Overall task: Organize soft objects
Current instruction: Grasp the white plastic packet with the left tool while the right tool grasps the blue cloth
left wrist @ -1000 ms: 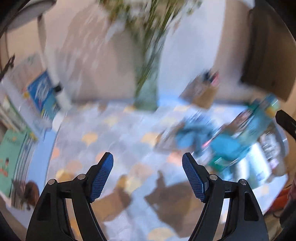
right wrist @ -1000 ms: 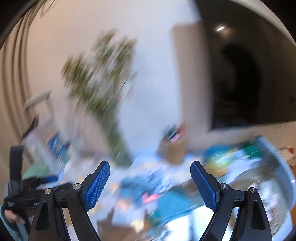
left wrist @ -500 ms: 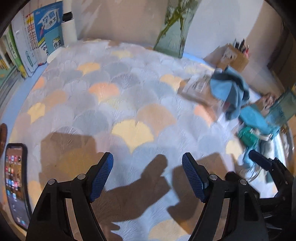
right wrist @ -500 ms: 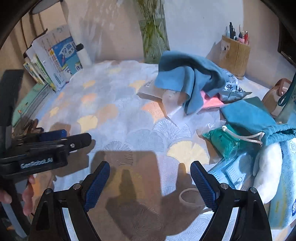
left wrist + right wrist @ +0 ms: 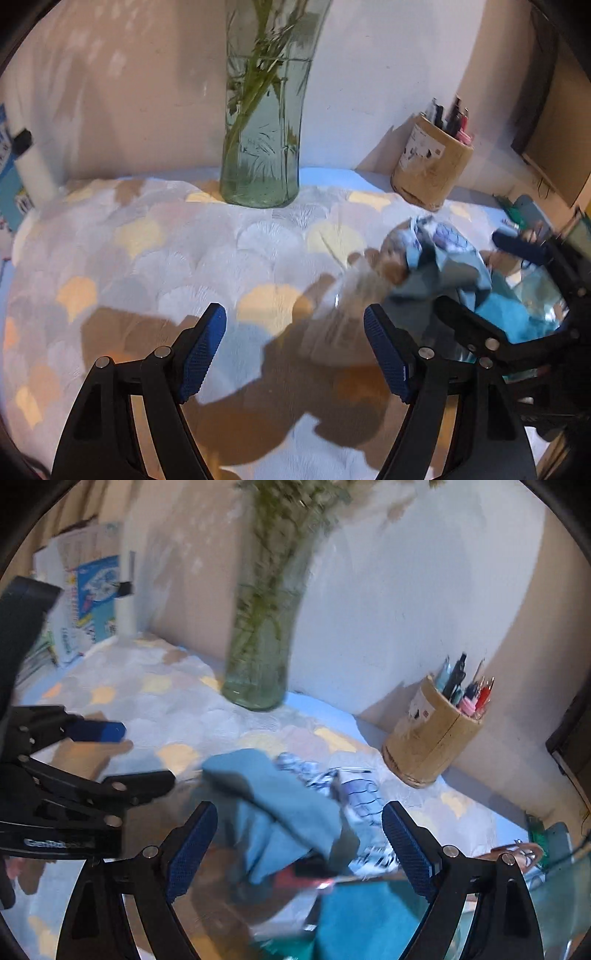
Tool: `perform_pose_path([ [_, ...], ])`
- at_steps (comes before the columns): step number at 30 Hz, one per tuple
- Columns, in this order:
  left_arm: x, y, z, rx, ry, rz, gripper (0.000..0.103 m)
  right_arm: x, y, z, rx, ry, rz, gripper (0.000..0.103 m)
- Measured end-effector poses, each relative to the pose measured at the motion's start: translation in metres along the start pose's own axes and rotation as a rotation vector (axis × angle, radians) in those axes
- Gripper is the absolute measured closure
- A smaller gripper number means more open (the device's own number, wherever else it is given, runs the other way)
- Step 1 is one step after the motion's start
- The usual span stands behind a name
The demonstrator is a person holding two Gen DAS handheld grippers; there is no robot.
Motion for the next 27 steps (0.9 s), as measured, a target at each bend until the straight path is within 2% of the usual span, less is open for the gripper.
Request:
perform_pose_path([
  [1, -0.001, 0.003, -0.004, 0.011, -0.018, -0.009, 0.027, 0.001, 0.005, 0.003, -0.021, 0.01, -0.016, 0.033],
  [2, -0.002, 0.005, -0.005, 0.027, -0.037, -0.019, 0.027, 0.003, 0.011, 0.003, -0.049, 0.022, -0.047, 0.068],
  [3, -0.003, 0.007, -0.005, 0.047, -0.051, -0.029, 0.027, 0.006, 0.015, 0.004, -0.062, 0.039, -0.081, 0.078],
  [5, -0.003, 0.009, 0.001, 0.085, -0.052, -0.039, 0.027, 0.009, 0.008, 0.006, -0.068, 0.066, -0.062, 0.088],
  [7, 0.0, 0.011, 0.011, 0.105, -0.02, -0.051, 0.027, 0.01, -0.004, 0.013, -0.061, 0.112, -0.039, 0.091],
  [10, 0.007, 0.021, 0.032, 0.095, 0.053, -0.074, 0.022, 0.011, -0.016, 0.025, -0.047, 0.174, -0.017, 0.091],
  [12, 0.011, 0.025, 0.044, 0.104, 0.082, -0.077, 0.017, 0.012, -0.018, 0.027, -0.041, 0.171, -0.02, 0.091],
  [15, 0.016, 0.036, 0.06, 0.081, 0.136, -0.092, 0.015, 0.011, -0.02, 0.025, -0.046, 0.151, -0.01, 0.091],
  [16, 0.018, 0.04, 0.064, 0.066, 0.168, -0.087, 0.017, 0.01, -0.02, 0.025, -0.043, 0.15, -0.009, 0.091],
  [17, 0.02, 0.042, 0.069, 0.067, 0.207, -0.065, 0.032, 0.01, -0.02, 0.025, -0.038, 0.15, -0.009, 0.091],
  [19, 0.022, 0.042, 0.069, 0.09, 0.183, -0.062, 0.049, 0.01, -0.019, 0.026, -0.027, 0.15, -0.01, 0.091],
  [23, 0.016, 0.031, 0.05, 0.121, 0.041, -0.065, 0.055, 0.011, -0.024, 0.026, -0.042, 0.172, 0.001, 0.091],
  [27, 0.017, -0.006, 0.033, 0.105, 0.023, -0.029, 0.057, 0.009, -0.043, 0.023, -0.092, 0.199, 0.042, 0.091],
])
Point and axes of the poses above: each gripper's, at about its wrist camera, not at the fingertips, and y roughly the way its jaws point, z to its right, x to its underside, the point moved 7 cm from there along y, roughly the way its jaws point
